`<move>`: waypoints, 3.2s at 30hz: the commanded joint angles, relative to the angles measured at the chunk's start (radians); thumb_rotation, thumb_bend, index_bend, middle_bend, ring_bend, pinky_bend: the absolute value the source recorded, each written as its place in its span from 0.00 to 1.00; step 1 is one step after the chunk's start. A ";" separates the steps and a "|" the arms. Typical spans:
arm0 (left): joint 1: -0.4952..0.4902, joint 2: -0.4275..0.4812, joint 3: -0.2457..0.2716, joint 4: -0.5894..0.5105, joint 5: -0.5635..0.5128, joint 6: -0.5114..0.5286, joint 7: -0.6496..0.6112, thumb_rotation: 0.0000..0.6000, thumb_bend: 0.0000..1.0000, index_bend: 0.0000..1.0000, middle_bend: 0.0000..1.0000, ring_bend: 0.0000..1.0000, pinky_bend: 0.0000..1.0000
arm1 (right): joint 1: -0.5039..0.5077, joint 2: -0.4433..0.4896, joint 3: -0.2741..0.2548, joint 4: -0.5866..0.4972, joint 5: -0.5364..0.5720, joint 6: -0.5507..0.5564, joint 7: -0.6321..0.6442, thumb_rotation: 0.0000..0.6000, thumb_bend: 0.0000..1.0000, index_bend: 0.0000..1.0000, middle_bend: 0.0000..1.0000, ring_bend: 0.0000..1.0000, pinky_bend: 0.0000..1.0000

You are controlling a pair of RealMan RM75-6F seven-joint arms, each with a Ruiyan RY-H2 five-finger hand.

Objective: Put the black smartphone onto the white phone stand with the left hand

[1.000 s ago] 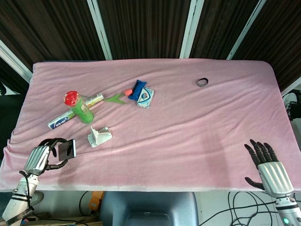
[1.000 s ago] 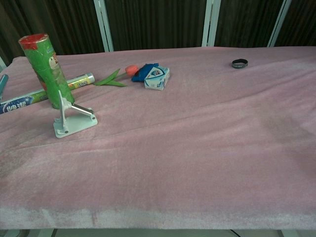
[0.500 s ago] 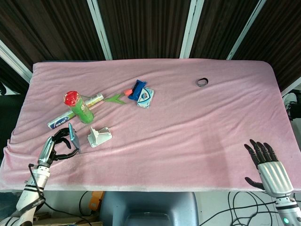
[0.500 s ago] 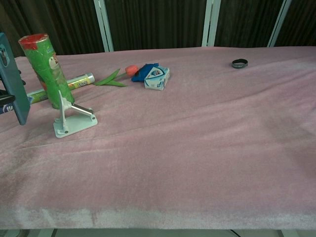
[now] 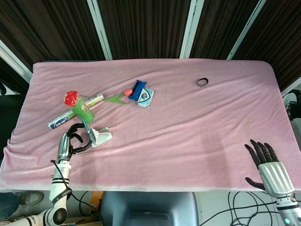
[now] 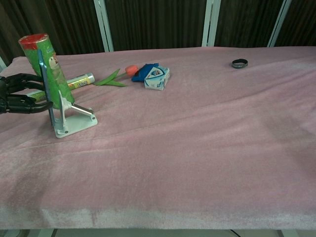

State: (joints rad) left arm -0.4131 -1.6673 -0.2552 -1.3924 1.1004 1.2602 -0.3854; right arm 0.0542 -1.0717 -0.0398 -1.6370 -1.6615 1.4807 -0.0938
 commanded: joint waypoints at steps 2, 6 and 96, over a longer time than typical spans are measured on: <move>-0.008 -0.045 -0.016 0.055 0.018 0.014 0.002 1.00 0.50 0.82 0.94 0.61 0.21 | -0.002 0.002 -0.001 0.001 -0.004 0.004 0.005 1.00 0.15 0.00 0.00 0.00 0.00; -0.013 -0.075 -0.026 0.101 0.019 -0.004 -0.010 1.00 0.50 0.82 0.94 0.61 0.21 | -0.004 0.004 -0.002 0.002 -0.006 0.012 0.013 1.00 0.15 0.00 0.00 0.00 0.00; 0.306 0.403 0.299 -0.224 0.336 0.218 0.674 1.00 0.33 0.00 0.00 0.00 0.08 | 0.004 -0.017 0.013 -0.012 0.026 -0.017 -0.044 1.00 0.15 0.00 0.00 0.00 0.00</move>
